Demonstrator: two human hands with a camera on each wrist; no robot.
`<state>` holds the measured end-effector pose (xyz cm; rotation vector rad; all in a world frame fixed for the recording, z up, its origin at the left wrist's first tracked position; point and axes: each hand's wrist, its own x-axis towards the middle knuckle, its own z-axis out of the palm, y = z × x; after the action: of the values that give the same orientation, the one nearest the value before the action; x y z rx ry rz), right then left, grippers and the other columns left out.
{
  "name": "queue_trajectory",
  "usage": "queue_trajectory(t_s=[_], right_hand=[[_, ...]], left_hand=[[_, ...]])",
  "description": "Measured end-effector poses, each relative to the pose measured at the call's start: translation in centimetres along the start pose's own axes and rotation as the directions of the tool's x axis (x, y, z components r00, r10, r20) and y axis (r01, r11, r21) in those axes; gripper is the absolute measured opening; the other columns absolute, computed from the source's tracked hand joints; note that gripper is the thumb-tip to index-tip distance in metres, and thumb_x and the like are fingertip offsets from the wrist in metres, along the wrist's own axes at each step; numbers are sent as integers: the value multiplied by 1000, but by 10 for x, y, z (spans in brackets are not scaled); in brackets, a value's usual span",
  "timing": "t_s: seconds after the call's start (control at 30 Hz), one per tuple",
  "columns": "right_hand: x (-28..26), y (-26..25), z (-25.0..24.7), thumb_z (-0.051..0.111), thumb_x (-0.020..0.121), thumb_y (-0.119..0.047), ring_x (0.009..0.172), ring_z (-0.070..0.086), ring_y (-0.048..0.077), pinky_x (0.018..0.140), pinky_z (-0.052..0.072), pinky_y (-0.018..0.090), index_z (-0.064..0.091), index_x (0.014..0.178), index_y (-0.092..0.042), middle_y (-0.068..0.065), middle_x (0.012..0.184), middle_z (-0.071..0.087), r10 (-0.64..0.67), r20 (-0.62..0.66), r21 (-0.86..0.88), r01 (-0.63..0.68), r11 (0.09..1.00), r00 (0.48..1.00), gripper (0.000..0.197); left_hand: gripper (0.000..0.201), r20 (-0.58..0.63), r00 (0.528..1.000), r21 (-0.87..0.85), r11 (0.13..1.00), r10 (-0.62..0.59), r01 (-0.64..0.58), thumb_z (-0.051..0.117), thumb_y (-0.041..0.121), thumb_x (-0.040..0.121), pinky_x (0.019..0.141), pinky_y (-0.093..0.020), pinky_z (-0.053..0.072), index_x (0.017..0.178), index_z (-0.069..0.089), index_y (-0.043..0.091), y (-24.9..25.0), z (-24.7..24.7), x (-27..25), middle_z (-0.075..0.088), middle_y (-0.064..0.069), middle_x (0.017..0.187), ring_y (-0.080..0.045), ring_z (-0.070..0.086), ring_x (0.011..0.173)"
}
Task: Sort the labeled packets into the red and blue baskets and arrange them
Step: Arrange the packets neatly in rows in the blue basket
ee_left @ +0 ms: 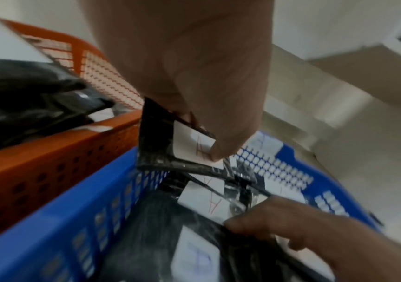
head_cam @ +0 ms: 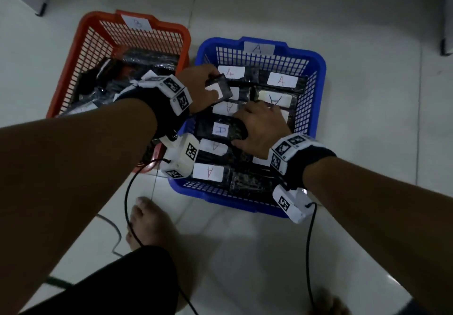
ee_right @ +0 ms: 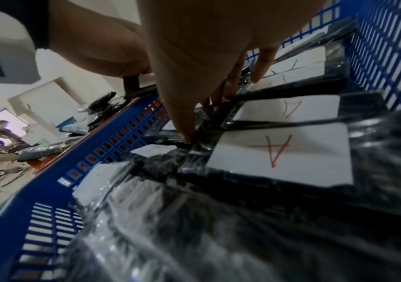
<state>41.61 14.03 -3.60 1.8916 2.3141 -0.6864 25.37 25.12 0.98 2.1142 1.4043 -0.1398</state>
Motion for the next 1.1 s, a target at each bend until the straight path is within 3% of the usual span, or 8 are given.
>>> queue_trajectory(t_s=[0.13, 0.3, 0.47, 0.57, 0.83, 0.97, 1.07, 1.1], right_hand=[[-8, 10, 6, 64, 80, -53, 126, 41, 26, 98, 31, 43, 48, 137, -23, 3, 136, 47, -25, -58, 71, 29, 997, 998, 67], [-7, 28, 1, 59, 84, -44, 112, 53, 29, 96, 43, 46, 58, 123, -16, 8, 118, 58, 231, -253, 324, -143, 935, 939, 48], [0, 36, -6, 63, 86, -41, 116, 51, 30, 97, 43, 44, 59, 124, -15, 9, 121, 56, 253, -166, 279, -201, 939, 953, 46], [0, 36, -8, 63, 85, -44, 121, 47, 28, 100, 40, 44, 58, 128, -19, 7, 126, 54, 245, -125, 220, -214, 952, 961, 50], [-2, 41, -14, 66, 85, -43, 129, 41, 26, 106, 35, 45, 51, 137, -23, 4, 136, 49, 185, -28, 137, -179, 974, 982, 57], [-12, 37, -24, 66, 84, -40, 115, 52, 26, 96, 44, 42, 62, 116, -22, 5, 120, 57, 125, -66, 179, -112, 978, 990, 37], [-24, 26, -34, 69, 82, -37, 93, 62, 21, 81, 54, 35, 65, 87, -28, -3, 97, 65, 53, 125, 247, -83, 965, 991, 11], [-28, 22, -36, 71, 79, -39, 88, 63, 18, 78, 54, 33, 63, 79, -30, -6, 90, 65, 26, 201, 258, -78, 963, 979, 12]], left_hand=[[46, 89, 988, 109, 985, 124, -133, 58, 23, 90, 88, -27, 43, 135, 50, 19, 8, 3, 15, 60, -8, 127, -27, 57, 113], [41, 119, 971, 67, 974, 208, -217, 55, 15, 92, 95, -29, 43, 133, 55, 17, 19, 11, 35, 60, -7, 128, -25, 56, 116], [49, 11, 951, 124, 943, 309, -308, 65, 18, 86, 100, -38, 43, 134, 54, 17, 17, 22, 36, 58, -11, 126, -28, 52, 117], [50, 66, 940, 167, 925, 334, -341, 73, 23, 80, 96, -39, 43, 128, 60, 14, 10, 26, 34, 59, -12, 118, -28, 53, 110], [48, 22, 951, 175, 935, 309, -308, 74, 17, 78, 96, -42, 44, 124, 62, 13, 9, 31, 29, 59, -13, 118, -29, 53, 111], [27, -14, 954, 140, 945, 301, -296, 73, 32, 78, 83, -37, 49, 100, 66, 18, 13, 30, 12, 61, -4, 101, -24, 58, 95], [15, 186, 961, 154, 960, 203, -233, 76, 34, 74, 74, -29, 52, 74, 64, 25, 19, 29, -18, 60, 11, 72, -16, 62, 77], [16, 250, 953, 167, 962, 171, -216, 79, 34, 72, 74, -29, 53, 70, 66, 24, 20, 30, -27, 61, 13, 67, -14, 61, 73]])
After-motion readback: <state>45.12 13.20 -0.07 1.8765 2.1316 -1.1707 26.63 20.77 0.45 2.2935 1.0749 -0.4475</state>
